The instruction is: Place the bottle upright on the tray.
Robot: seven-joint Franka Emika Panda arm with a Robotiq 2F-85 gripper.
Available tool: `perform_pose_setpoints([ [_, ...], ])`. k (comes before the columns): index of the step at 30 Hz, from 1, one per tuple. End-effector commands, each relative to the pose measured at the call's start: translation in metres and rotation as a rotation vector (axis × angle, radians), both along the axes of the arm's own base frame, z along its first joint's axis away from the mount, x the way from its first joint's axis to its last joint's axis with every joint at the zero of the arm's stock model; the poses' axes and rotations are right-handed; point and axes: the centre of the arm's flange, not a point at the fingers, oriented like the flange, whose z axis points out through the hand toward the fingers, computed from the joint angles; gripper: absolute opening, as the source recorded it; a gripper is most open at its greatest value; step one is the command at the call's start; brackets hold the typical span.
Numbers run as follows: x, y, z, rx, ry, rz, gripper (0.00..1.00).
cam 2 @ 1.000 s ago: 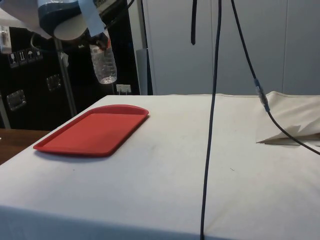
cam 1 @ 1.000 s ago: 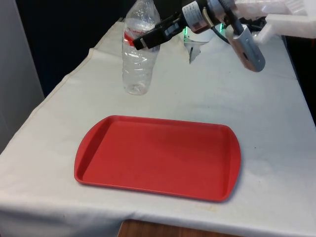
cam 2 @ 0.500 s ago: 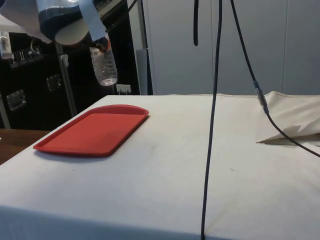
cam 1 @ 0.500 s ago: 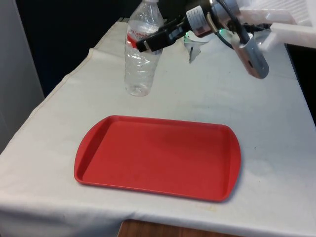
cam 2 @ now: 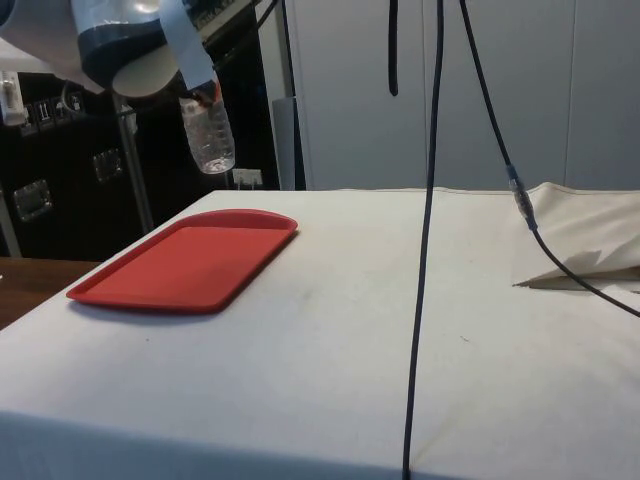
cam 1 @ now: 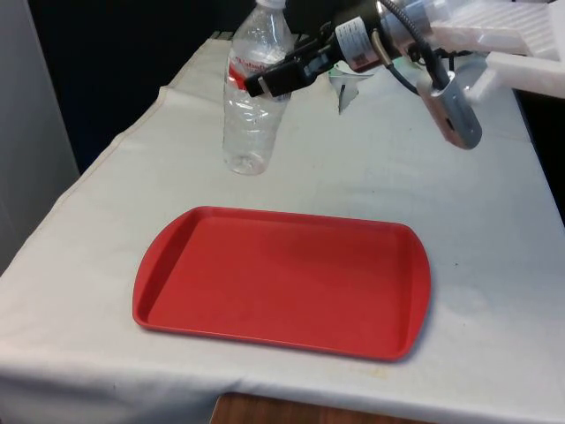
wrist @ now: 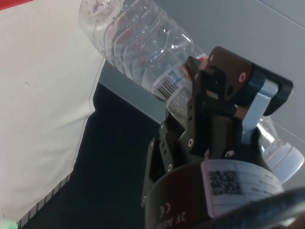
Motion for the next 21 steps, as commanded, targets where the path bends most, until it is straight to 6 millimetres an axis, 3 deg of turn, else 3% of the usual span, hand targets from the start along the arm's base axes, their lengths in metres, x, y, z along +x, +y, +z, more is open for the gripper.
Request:
perform_pose_setpoints([
  [1, 0.000, 0.001, 0.000, 0.002, -0.002, -0.001, 0.34],
  [21, 0.001, 0.007, -0.016, 0.027, -0.002, 0.004, 0.34],
])
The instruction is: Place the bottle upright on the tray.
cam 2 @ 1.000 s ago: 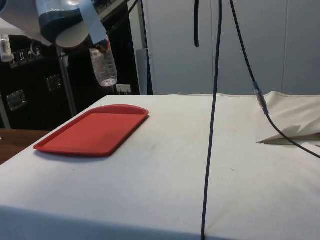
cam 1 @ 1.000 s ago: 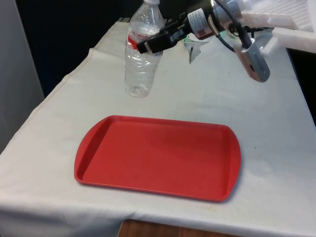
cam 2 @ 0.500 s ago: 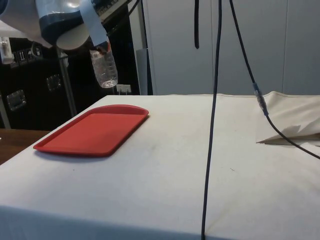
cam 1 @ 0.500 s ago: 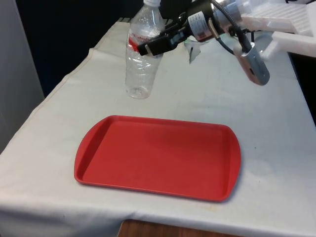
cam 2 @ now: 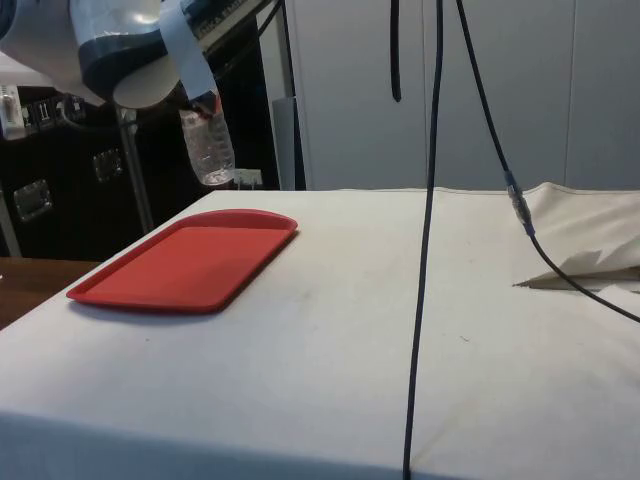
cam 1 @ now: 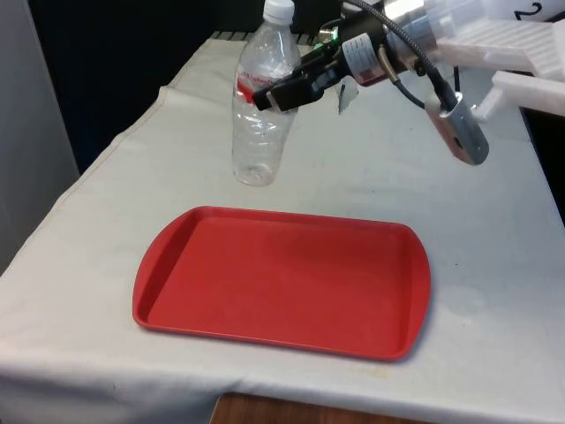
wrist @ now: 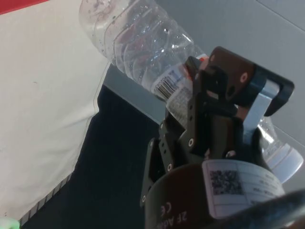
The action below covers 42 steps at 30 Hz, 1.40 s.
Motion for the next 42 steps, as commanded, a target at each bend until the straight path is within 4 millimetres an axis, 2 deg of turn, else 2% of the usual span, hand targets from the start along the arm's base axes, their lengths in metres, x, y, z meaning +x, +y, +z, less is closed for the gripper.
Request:
perform_pose_setpoints([
  [1, 0.001, 0.001, -0.002, 0.016, -0.009, 0.001, 0.34],
  [42, -0.006, 0.007, -0.040, 0.069, -0.056, -0.040, 0.34],
])
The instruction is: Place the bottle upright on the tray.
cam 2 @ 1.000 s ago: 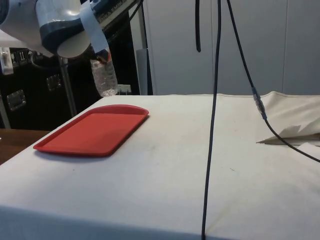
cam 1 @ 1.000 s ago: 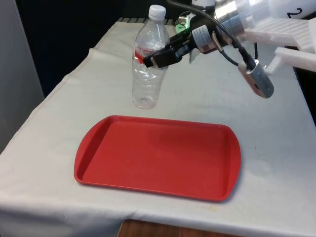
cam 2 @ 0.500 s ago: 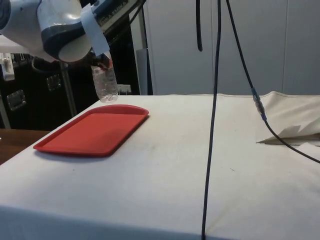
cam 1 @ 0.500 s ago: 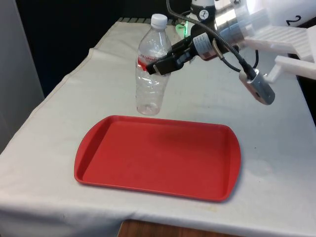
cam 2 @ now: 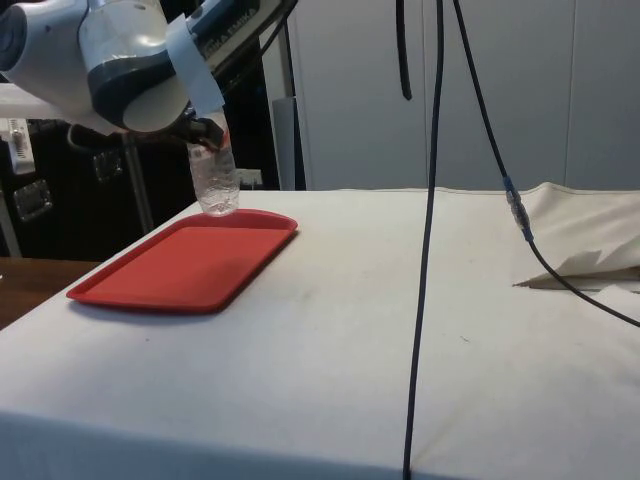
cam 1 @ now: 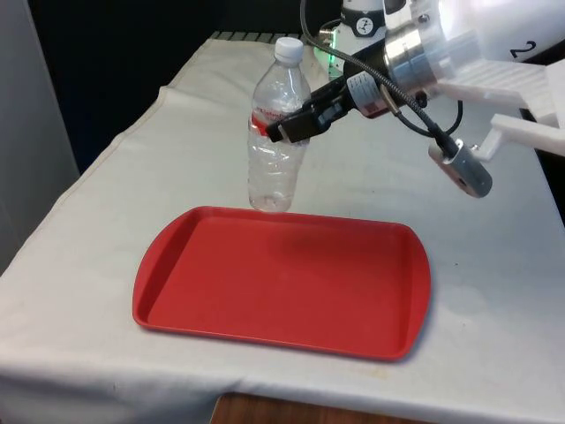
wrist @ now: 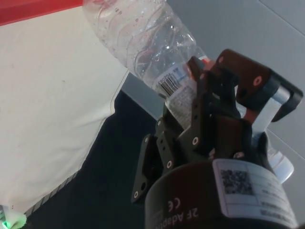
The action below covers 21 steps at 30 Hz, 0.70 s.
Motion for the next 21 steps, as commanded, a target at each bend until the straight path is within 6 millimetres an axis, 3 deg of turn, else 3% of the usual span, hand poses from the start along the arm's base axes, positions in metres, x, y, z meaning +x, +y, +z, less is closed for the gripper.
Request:
perform_pose_setpoints([
  [1, 0.0006, 0.0012, 0.0004, 0.012, -0.010, 0.007, 0.34],
  [21, -0.0005, -0.0003, -0.0010, -0.003, 0.004, -0.003, 0.34],
])
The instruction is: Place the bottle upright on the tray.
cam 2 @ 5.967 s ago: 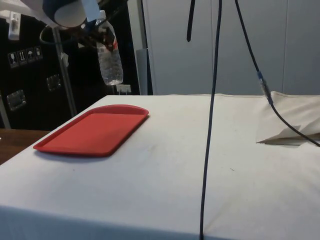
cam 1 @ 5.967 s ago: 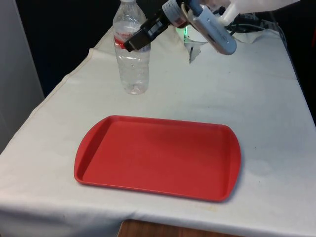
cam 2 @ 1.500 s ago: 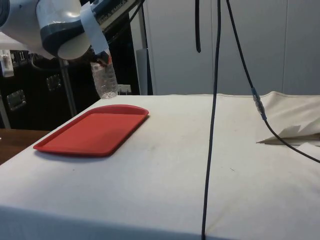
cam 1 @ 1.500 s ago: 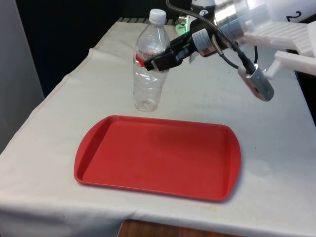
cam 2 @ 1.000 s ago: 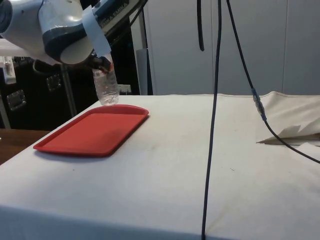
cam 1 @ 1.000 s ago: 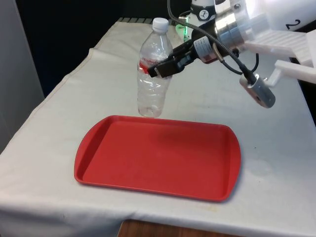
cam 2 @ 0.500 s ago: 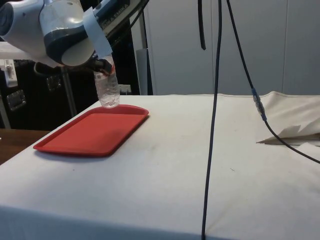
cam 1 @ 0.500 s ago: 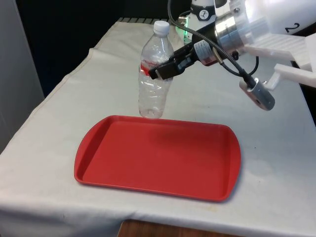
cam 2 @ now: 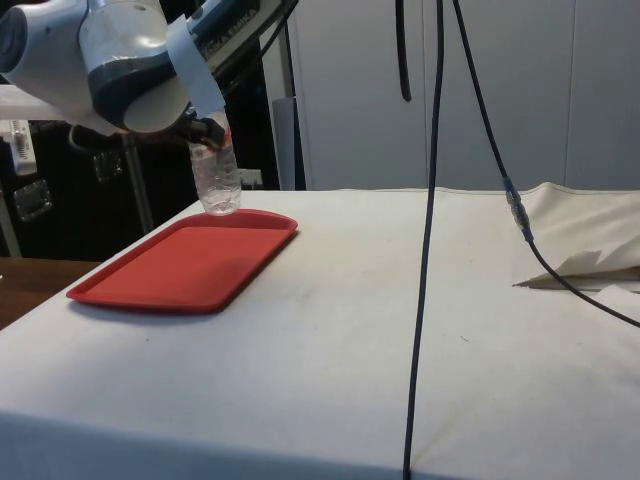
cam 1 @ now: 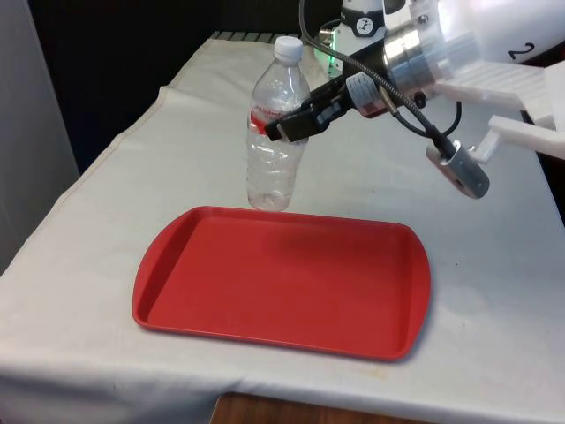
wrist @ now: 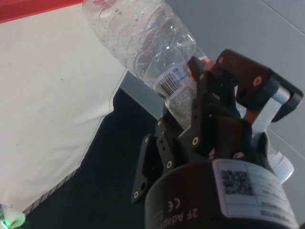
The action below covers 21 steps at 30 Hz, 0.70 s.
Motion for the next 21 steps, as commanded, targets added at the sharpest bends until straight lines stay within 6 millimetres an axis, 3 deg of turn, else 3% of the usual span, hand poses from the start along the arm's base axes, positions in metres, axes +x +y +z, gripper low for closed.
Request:
perform_pose_setpoints([
  [1, 0.0003, 0.0007, -0.0006, 0.004, -0.002, 0.001, 0.34],
  [21, 0.0014, -0.0004, -0.0031, 0.044, -0.008, -0.003, 0.34],
])
